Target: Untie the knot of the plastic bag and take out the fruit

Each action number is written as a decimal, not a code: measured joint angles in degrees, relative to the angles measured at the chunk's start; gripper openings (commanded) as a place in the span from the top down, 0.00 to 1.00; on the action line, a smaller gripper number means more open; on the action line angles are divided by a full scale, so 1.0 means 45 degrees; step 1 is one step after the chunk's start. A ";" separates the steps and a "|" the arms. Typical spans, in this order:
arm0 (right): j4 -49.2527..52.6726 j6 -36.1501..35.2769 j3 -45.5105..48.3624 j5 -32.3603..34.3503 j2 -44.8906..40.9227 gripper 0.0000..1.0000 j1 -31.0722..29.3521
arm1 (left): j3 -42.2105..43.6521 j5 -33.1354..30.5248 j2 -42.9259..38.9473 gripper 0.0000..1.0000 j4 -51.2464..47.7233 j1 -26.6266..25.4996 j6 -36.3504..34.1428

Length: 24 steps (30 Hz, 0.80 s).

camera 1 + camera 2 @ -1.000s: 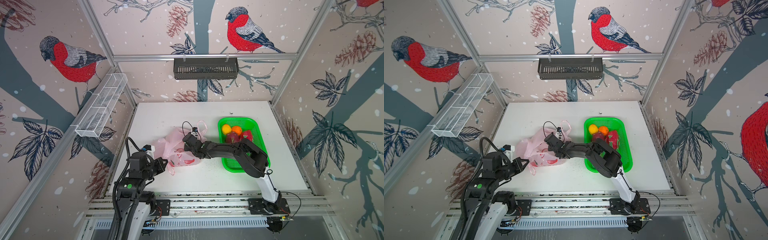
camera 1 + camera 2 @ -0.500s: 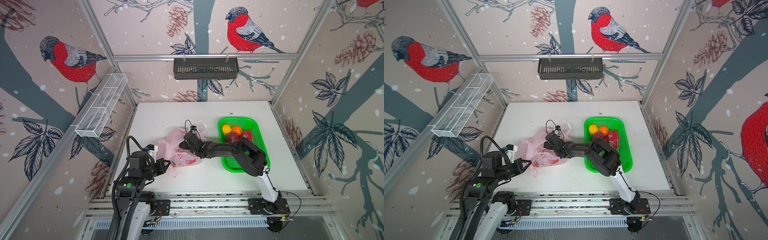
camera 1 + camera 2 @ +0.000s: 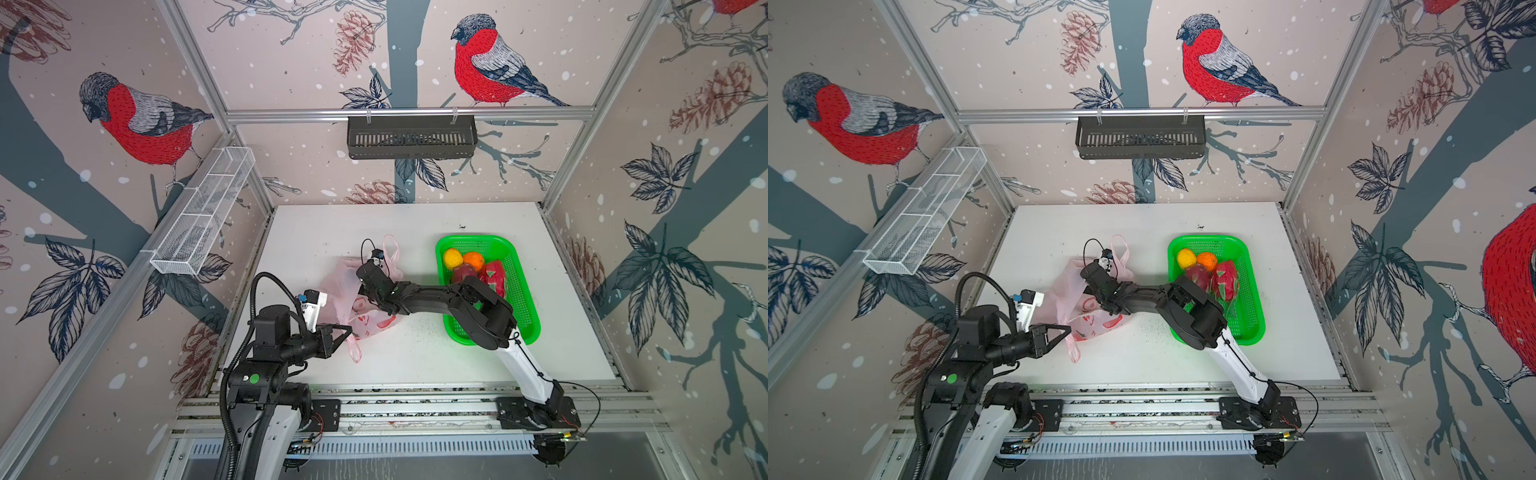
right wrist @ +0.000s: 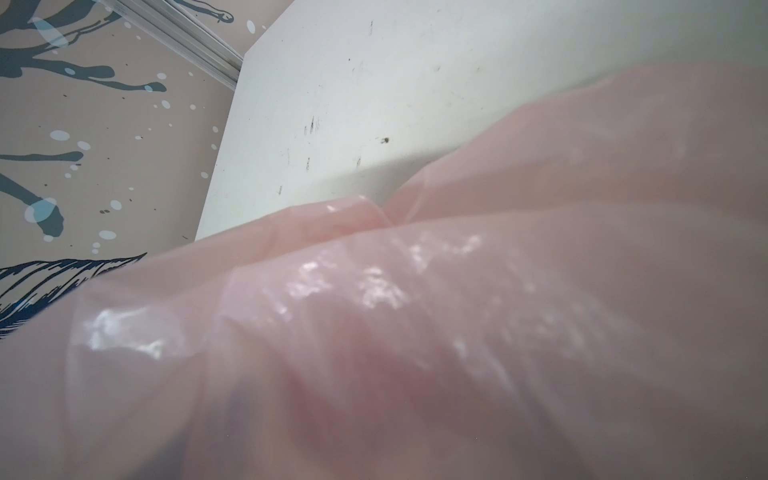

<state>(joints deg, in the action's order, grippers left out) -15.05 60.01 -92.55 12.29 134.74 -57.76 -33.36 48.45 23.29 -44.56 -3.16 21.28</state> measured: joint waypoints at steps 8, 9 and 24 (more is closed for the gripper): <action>0.0767 0.0442 -0.1545 0.0903 0.0879 0.09 -0.0151 | 0.0000 0.0923 -0.0559 1.00 0.0243 0.0000 -0.0073; 0.0928 0.0481 -0.1749 0.0962 0.0986 0.11 -0.0165 | 0.0000 0.0952 -0.0617 1.00 0.0248 0.0000 -0.0073; 0.1423 0.0952 -0.1778 0.1588 0.1001 0.52 -0.0204 | 0.0175 0.0549 -0.1258 1.00 0.0121 0.0000 -0.0068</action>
<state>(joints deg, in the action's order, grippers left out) -8.64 64.29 -100.55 19.44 139.24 -58.67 -32.58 50.92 17.63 -44.01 -3.16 20.97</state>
